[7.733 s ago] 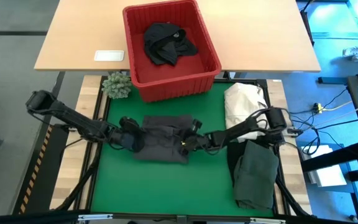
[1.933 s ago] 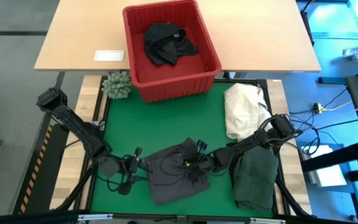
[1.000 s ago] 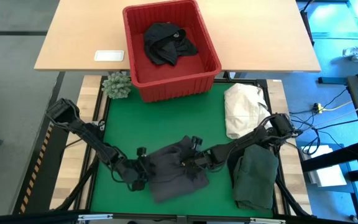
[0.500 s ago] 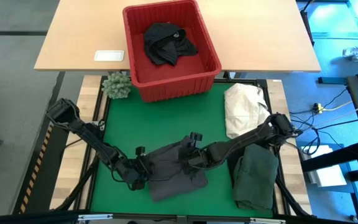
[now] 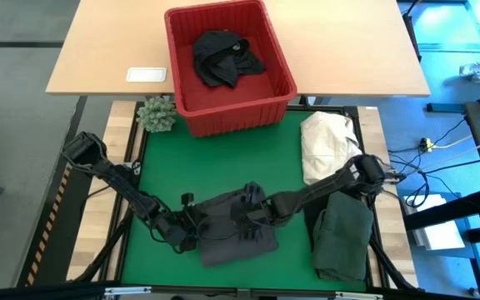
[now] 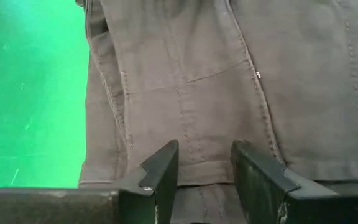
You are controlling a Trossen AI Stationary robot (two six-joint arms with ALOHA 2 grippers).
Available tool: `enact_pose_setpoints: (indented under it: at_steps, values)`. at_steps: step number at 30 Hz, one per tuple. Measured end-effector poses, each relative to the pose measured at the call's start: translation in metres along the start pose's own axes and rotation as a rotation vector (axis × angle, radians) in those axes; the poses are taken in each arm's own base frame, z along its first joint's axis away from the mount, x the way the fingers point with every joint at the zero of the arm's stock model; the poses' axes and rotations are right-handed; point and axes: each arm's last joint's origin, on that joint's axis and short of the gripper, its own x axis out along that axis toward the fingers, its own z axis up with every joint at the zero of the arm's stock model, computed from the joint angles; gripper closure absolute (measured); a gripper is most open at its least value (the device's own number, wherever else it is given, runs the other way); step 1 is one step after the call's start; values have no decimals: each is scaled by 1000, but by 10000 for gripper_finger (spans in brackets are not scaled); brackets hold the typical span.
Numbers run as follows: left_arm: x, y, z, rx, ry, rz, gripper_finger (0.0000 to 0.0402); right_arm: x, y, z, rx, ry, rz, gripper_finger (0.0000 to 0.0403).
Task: Fold laundry
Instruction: Fold the gray pants
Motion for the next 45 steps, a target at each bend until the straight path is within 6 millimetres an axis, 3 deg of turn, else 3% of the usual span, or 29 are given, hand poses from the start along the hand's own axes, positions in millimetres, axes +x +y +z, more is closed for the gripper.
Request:
enact_pose_setpoints:
  at_steps: [6,11,19,24,29,33,39,45]
  values:
    - [0,1,0,2,3,6,260,12,-11,-18,36,150,-144,328]
    - [-1,0,2,-4,-3,-3,260,12,-15,-19,49,167,-176,365]
    - [-27,-15,45,-25,-130,-107,260,12,-15,-19,55,165,-156,392]
    - [-39,-34,57,29,-169,-186,260,14,-12,-13,86,115,-116,397]
    - [-32,-51,48,31,-182,-232,261,14,-11,-12,91,106,-98,397]
    - [-15,-60,35,51,-162,-228,261,15,-13,-10,106,99,-97,397]
    - [8,-65,18,68,-60,-272,261,15,-14,-10,126,101,-92,397]
    - [17,-67,10,78,-25,-270,261,14,-14,-10,123,104,-89,397]
